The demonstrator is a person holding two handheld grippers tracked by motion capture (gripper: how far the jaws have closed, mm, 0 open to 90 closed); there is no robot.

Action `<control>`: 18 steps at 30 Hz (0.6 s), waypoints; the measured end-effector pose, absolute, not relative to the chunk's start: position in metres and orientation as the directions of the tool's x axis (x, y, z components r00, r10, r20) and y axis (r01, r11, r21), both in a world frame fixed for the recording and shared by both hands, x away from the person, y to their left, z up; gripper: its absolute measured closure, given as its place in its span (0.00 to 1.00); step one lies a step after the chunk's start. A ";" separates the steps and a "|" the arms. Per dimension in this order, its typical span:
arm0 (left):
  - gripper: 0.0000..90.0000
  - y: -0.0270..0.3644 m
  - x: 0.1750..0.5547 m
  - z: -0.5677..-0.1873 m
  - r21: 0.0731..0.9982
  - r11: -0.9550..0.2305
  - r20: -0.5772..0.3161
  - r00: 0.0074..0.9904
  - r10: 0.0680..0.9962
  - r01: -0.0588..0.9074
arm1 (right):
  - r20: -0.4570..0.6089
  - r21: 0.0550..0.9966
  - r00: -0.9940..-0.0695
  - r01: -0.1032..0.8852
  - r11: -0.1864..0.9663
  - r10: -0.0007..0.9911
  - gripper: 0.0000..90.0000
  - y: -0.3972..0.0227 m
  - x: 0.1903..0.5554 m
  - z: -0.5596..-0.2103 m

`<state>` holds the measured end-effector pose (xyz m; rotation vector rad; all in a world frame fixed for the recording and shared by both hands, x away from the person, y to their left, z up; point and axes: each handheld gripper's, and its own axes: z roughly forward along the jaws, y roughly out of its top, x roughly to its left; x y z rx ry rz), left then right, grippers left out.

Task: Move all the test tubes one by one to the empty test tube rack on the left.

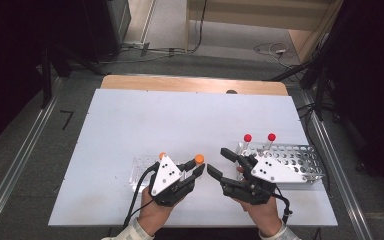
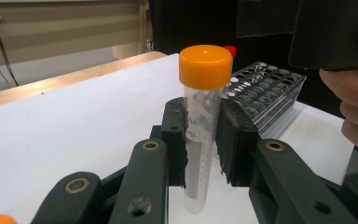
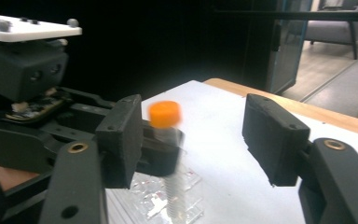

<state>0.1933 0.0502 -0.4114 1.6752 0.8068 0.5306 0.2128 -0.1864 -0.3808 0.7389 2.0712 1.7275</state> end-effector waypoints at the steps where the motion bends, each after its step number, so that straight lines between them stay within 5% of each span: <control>1: 0.83 0.052 0.193 -0.410 0.965 -0.117 -0.069 0.662 0.746 0.233 | 0.068 0.978 -0.802 0.170 0.118 0.593 0.40 -0.189 0.213 -0.381; 18: 0.83 0.084 0.191 -0.395 0.970 -0.071 -0.088 0.603 0.793 0.234 | 0.057 0.968 -0.749 0.203 0.147 0.660 0.34 -0.214 0.223 -0.390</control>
